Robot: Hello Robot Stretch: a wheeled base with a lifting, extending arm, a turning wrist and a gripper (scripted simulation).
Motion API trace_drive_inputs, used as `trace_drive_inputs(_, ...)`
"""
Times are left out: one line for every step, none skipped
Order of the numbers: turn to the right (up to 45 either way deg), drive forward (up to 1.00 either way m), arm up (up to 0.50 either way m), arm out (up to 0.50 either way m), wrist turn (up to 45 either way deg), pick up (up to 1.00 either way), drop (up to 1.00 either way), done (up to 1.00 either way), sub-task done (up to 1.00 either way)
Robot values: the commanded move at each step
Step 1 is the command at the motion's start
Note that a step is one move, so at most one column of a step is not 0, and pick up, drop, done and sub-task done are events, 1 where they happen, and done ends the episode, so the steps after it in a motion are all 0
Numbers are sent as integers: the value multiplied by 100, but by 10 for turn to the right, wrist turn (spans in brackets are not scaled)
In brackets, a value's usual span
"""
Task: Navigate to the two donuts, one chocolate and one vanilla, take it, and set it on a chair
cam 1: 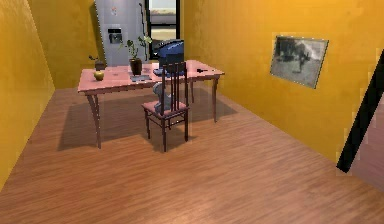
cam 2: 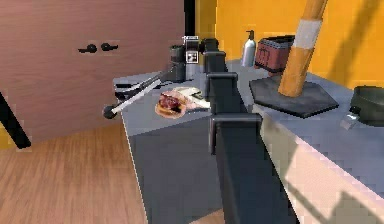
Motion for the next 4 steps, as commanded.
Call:
trace_drive_inputs(0,0,0,0,450,0,0,0,0)
trace_drive_inputs(0,0,0,0,270,0,0,0,0)
trace_drive_inputs(0,0,-16,0,0,0,0,0,0)
trace_drive_inputs(0,0,0,0,0,100,0,0,0)
